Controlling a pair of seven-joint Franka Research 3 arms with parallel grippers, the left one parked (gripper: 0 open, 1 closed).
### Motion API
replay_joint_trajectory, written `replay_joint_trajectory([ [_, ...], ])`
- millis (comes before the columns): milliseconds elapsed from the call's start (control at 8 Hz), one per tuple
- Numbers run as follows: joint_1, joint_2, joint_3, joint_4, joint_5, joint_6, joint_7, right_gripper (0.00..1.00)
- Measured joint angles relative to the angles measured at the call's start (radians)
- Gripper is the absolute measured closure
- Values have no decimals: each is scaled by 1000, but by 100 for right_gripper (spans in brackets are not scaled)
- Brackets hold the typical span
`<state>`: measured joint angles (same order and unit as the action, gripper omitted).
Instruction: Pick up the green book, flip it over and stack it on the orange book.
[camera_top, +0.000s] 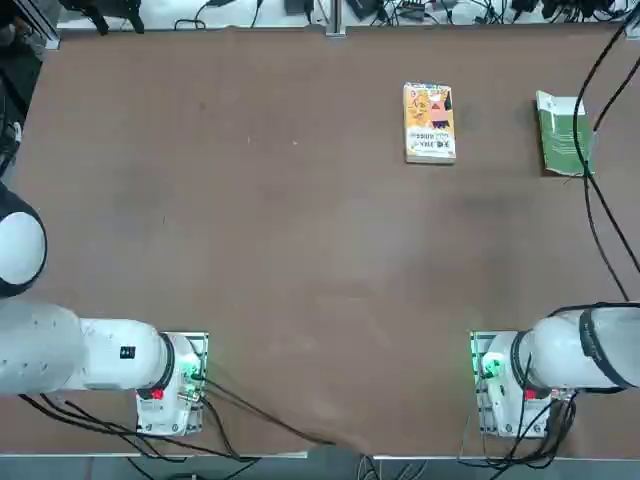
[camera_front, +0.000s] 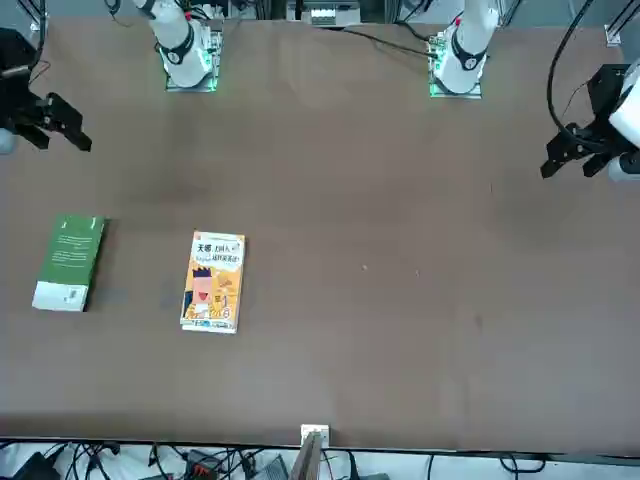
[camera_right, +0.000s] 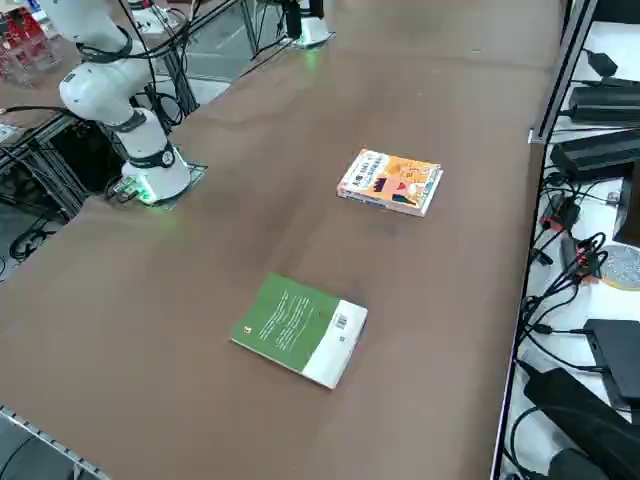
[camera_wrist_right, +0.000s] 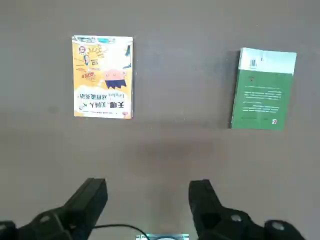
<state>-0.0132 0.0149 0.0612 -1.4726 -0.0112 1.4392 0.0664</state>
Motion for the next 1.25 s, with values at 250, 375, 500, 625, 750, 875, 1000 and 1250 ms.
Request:
replay_joint_trajectory([
  [250, 1, 0, 3, 0, 0, 0, 0, 0],
  [375, 1, 1, 3, -1, 0, 0, 0, 0],
  [500, 2, 4, 4, -6, -31, 0, 0, 0],
  [625, 7, 20, 5, -15, -93, 3, 1, 0],
  [750, 18, 56, 6, -24, -155, 17, 7, 0],
  [875, 27, 105, 7, -30, -213, 47, 31, 0],
  [1000, 35, 161, 7, -34, -276, 83, 74, 0],
  [1250, 53, 276, 8, -38, -420, 152, 169, 0],
])
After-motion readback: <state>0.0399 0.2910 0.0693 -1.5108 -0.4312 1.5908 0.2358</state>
